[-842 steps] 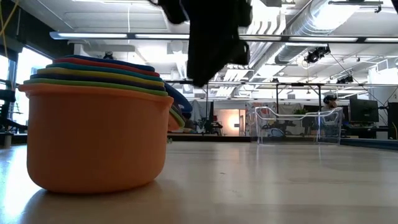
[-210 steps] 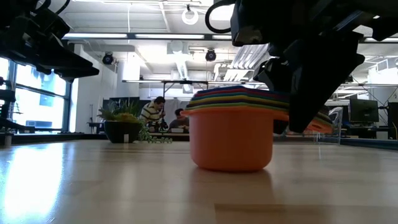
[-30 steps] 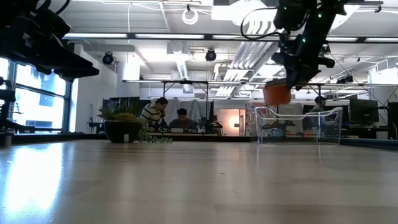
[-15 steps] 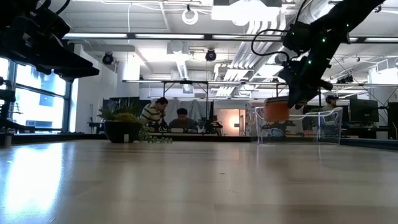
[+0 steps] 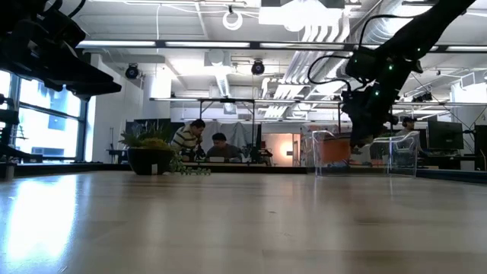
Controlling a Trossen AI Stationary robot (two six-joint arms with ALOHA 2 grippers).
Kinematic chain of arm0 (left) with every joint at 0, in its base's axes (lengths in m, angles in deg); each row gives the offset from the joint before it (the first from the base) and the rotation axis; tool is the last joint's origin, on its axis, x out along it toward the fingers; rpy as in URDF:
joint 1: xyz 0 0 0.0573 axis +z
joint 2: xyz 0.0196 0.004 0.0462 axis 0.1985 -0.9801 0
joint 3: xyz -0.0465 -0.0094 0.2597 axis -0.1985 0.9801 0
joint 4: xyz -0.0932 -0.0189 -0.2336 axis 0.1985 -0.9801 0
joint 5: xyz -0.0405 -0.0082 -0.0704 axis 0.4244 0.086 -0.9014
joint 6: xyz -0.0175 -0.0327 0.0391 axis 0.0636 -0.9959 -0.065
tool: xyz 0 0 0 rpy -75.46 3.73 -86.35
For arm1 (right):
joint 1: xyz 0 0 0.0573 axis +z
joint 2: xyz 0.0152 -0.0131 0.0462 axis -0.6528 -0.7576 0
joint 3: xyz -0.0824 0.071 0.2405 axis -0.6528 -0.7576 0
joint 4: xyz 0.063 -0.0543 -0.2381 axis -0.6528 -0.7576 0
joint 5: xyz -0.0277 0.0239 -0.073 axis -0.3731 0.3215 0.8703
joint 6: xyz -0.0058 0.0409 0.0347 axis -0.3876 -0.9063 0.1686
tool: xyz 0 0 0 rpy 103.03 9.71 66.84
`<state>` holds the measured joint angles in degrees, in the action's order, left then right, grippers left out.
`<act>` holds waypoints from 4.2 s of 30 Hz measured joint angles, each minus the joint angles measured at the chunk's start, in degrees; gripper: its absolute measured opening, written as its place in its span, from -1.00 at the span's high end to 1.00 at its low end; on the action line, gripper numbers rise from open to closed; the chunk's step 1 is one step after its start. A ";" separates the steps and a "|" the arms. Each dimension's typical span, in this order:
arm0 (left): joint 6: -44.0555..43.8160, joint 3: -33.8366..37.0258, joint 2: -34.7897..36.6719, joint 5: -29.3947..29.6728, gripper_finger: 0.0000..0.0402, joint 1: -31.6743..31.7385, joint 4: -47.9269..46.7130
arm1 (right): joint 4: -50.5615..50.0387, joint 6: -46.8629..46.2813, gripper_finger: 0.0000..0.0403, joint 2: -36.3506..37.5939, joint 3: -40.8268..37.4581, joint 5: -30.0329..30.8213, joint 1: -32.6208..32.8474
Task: Nest measuring cups in basket
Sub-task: Put the stacked measuring cups into the transparent bin, then return to Home Position
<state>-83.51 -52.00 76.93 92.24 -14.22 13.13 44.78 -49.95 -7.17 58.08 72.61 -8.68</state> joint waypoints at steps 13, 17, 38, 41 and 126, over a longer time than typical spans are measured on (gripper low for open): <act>0.00 0.00 -0.02 -0.02 0.16 0.00 -0.02 | -0.26 0.99 0.30 -4.00 0.00 -1.37 -1.23; 0.00 0.00 -0.02 -0.02 0.16 0.00 -0.01 | -0.28 0.99 0.27 -4.00 0.00 -1.29 -1.23; 0.01 0.00 -0.02 -0.01 0.16 -0.01 -0.01 | -1.44 0.43 -0.27 -1.41 3.51 -1.17 -1.16; 0.02 0.00 -0.01 -0.02 0.16 0.00 -0.01 | -1.97 -2.46 -0.27 0.45 5.29 -4.35 -0.73; 0.00 -0.02 -0.01 -0.01 0.16 -0.02 0.00 | 21.75 -16.06 -0.26 63.06 -38.51 -0.74 46.51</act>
<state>-83.51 -52.03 76.92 92.23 -14.24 13.13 66.53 -66.01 55.89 19.57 71.87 37.83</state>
